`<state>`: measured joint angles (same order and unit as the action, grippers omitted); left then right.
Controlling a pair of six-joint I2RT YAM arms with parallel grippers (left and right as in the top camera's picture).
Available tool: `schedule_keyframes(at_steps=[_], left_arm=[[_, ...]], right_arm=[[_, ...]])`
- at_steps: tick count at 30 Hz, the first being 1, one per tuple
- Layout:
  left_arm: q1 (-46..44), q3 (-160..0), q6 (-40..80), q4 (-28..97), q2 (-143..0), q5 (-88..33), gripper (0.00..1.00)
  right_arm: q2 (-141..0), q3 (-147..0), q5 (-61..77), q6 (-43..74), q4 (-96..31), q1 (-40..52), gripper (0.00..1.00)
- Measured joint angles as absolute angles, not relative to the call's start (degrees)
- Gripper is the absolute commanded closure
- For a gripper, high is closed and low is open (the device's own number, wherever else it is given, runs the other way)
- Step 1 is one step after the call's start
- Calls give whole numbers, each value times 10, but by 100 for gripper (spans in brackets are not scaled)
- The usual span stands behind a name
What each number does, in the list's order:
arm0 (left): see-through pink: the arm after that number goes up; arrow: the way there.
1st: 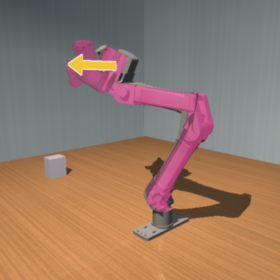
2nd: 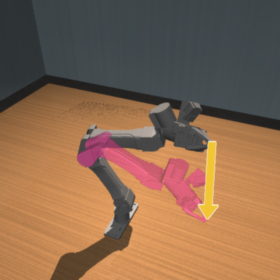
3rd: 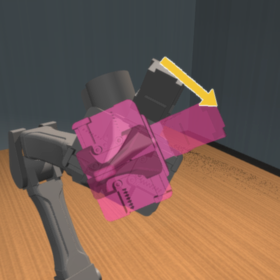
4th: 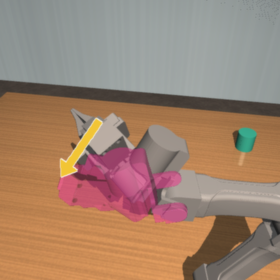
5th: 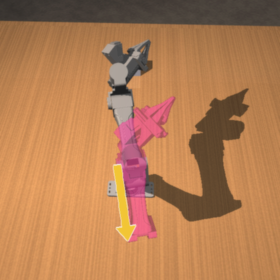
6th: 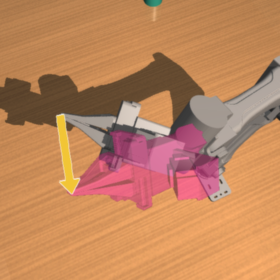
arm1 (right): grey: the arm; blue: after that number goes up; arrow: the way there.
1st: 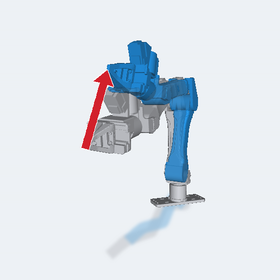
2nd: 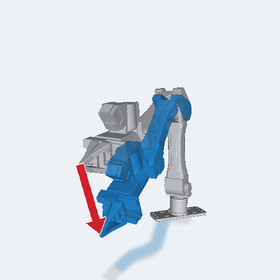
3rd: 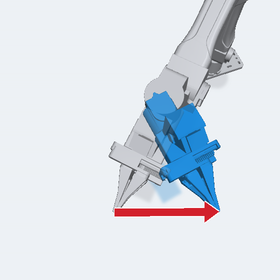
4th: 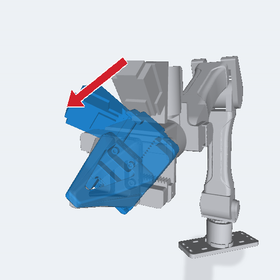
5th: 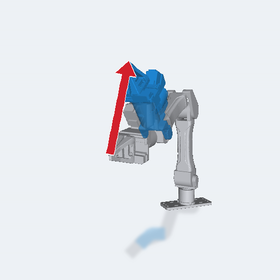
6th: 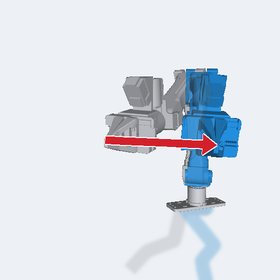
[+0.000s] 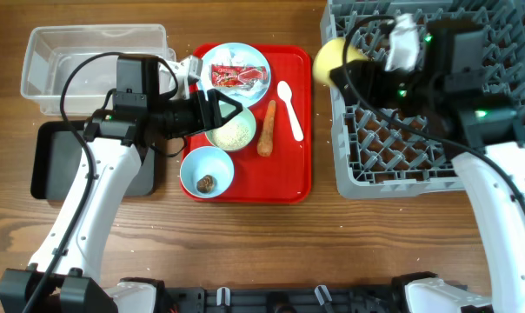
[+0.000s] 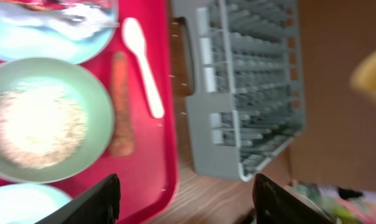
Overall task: Sort waste into correct bins and load items into the dishwasher rack
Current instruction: 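Carry the yellow cup with the right gripper into the grey rack, then grasp the green rice bowl with the left gripper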
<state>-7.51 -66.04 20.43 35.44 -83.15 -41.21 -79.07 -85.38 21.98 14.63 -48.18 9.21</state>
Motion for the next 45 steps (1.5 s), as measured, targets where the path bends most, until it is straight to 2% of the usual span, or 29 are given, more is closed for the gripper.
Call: schedule_keyframes(at_steps=[4, 8, 14, 19, 29, 32, 34, 36, 38, 45], left_arm=[[-75, -660, 204, 379, -832, -359, 32], [-75, -660, 204, 392, -832, -327, 33], [-75, -660, 204, 406, -832, -287, 34], [-75, -660, 204, 412, -832, -268, 34], [-75, -660, 204, 412, -832, -261, 33], [-75, -660, 204, 413, -832, -260, 31], [-75, -660, 204, 415, -832, -259, 28], [-75, -660, 204, 416, -832, -259, 25], [-75, -660, 204, 416, -832, -259, 22], [-75, -660, 203, 416, -832, -259, 15]], right_arm=[[-792, -882, 52, 138, -565, 92, 53], [-833, -885, -16, 133, -662, 89, 54], [-928, -884, -29, 127, -748, 53, 55], [-936, -884, -10, 130, -795, 18, 55], [-939, -811, -4, 148, -772, -7, 53], [-957, -806, -4, 150, -758, -7, 42], [-971, -806, -4, 150, -747, -7, 24], [-980, -806, -4, 149, -742, -7, 12], [-984, -806, -4, 152, -741, -7, 8], [-985, -810, -2, 151, -746, -7, 8]])
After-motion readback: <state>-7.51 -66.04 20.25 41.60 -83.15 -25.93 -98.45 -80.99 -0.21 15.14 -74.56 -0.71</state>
